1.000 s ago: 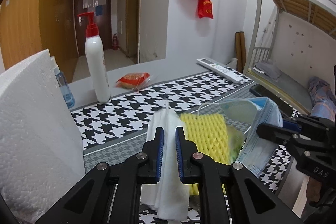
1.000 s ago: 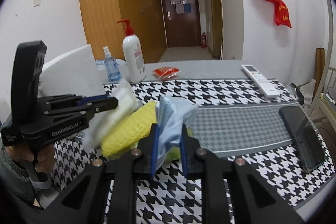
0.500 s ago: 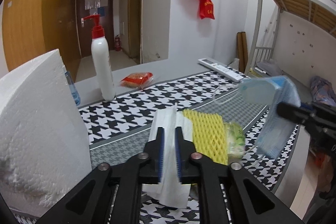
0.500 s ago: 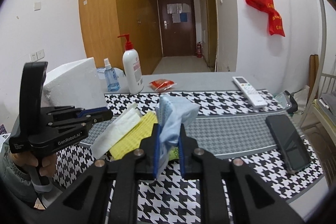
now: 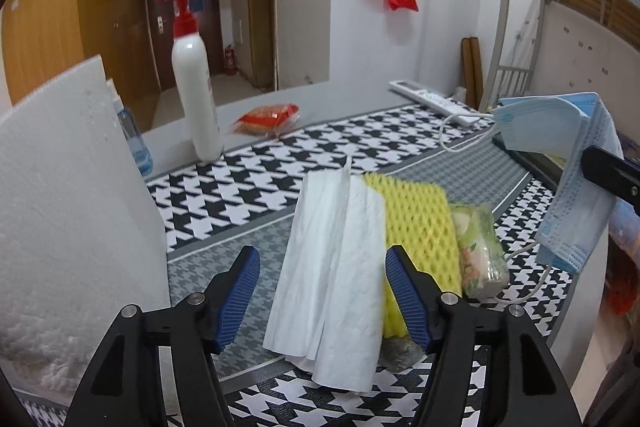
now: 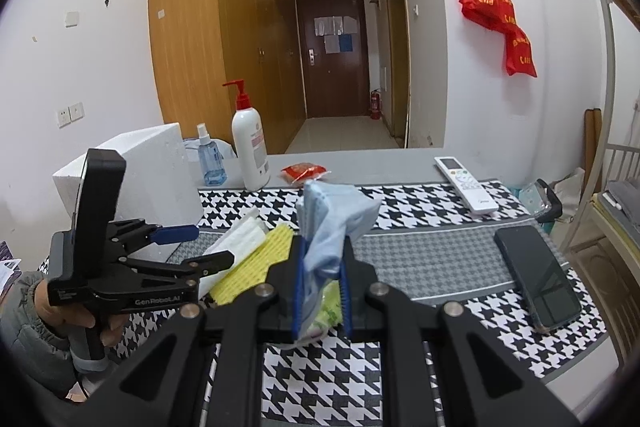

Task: Organize soft objects
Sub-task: 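Lift the white wipes with the left gripper while the right gripper lifts the blue mask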

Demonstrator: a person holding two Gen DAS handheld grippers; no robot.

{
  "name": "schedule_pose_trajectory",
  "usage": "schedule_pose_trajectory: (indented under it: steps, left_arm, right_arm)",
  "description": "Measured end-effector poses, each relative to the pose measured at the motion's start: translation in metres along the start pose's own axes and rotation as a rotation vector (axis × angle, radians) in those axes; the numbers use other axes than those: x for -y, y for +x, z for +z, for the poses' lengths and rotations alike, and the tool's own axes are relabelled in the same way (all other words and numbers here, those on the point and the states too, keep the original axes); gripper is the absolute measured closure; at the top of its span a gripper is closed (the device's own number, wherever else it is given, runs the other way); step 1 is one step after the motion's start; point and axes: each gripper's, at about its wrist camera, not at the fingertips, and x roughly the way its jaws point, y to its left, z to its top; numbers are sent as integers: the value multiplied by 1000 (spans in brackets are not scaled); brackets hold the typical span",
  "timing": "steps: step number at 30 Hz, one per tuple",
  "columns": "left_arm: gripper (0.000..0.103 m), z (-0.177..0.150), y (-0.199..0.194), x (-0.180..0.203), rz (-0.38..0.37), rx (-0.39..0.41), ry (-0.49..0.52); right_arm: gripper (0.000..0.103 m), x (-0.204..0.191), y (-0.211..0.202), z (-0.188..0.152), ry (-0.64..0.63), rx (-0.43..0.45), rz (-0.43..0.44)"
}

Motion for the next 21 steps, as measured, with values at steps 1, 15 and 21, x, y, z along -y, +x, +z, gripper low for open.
schedule_pose_trajectory:
  steps: [1, 15, 21]
  left_arm:
    - [36, -1, 1, -1, -1, -6, -3]
    - [95, -4, 1, 1, -42, -20, -2]
    - [95, 2, -21, 3, -53, 56, 2]
  right_arm:
    - [84, 0, 1, -1, 0, -4, 2]
    - [84, -4, 3, -2, -7, -17, -3]
    - [84, -6, -3, -2, -8, -3, -5]
